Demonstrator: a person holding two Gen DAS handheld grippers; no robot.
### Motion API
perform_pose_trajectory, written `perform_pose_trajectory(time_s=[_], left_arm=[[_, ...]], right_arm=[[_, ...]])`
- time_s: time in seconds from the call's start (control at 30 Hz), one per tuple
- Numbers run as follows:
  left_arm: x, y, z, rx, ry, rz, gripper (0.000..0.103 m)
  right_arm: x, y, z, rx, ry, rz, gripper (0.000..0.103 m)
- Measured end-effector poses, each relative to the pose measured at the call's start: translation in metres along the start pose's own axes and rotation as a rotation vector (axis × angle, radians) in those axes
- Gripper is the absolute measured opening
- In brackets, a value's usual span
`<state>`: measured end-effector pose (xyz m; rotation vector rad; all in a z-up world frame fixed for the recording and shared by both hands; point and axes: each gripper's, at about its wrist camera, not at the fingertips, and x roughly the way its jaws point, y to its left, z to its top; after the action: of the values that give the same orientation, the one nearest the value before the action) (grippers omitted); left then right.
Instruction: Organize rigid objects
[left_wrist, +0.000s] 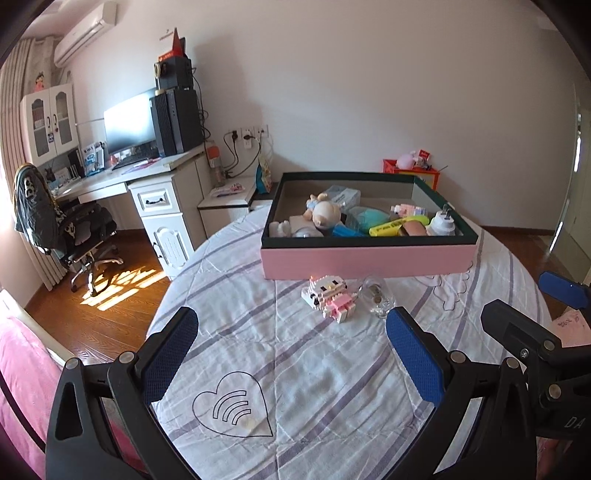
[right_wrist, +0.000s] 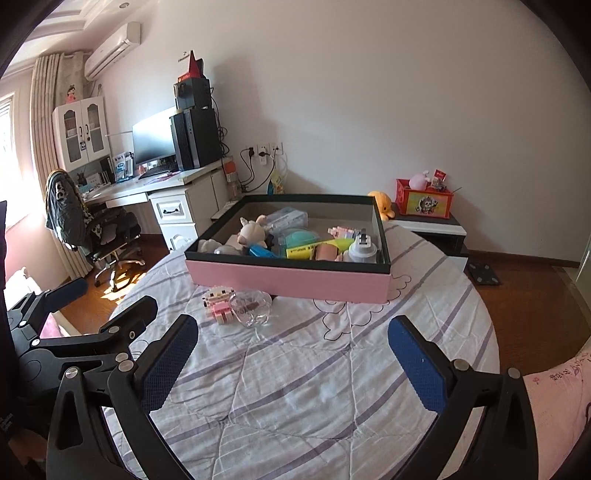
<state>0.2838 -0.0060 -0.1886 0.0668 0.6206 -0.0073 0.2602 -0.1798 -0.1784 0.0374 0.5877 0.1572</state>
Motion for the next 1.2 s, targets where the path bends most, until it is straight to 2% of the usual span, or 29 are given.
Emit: perform_pose_trajectory(time_s=[0.2, 0.3, 0.43, 0.6, 0.67, 0.73, 0.77, 0.8, 1.0, 1.2], left_arm=[[0.058, -0.008, -0.006, 0.018, 0.136, -0.047, 0.103], [0.082, -0.014, -0.008, 0.035, 0.191, -0.045, 0.103], [0.103, -0.019, -0.001, 0.06, 0.223, -0.039, 0.103], [0.132, -0.025, 0.014, 0.128, 0.262, 0.02, 0.103], [0.143, -0.027, 0.016, 0.148, 0.274, 0.013, 0.103], [0.144, -0.024, 0.018, 0.133, 0.27, -0.043, 0.093], [0.142, -0.021, 0.018, 0.115, 0.265, -0.105, 0.072], [0.141, -0.019, 0.018, 0.103, 0.261, -0.138, 0.061], [0.124, 0.003, 0.012, 0.052, 0.222, -0.105, 0.061], [0.108, 0.035, -0.004, -0.003, 0.222, -0.071, 0.061]], right_arm=[[0.045, -0.014, -0.01, 0.019, 0.1, 0.003, 0.103], [0.065, -0.019, -0.013, 0.025, 0.145, 0.001, 0.103], [0.087, -0.024, -0.014, 0.028, 0.194, 0.01, 0.103], [0.109, -0.023, -0.009, 0.01, 0.237, -0.005, 0.103], [0.116, -0.022, -0.008, 0.01, 0.254, 0.02, 0.103], [0.121, -0.021, -0.006, 0.007, 0.262, -0.009, 0.103], [0.122, -0.022, -0.006, 0.012, 0.266, 0.008, 0.103], [0.123, -0.022, -0.005, 0.015, 0.27, 0.025, 0.103], [0.128, -0.006, -0.003, -0.019, 0.284, 0.044, 0.103], [0.148, 0.022, 0.0, -0.079, 0.331, 0.031, 0.103]])
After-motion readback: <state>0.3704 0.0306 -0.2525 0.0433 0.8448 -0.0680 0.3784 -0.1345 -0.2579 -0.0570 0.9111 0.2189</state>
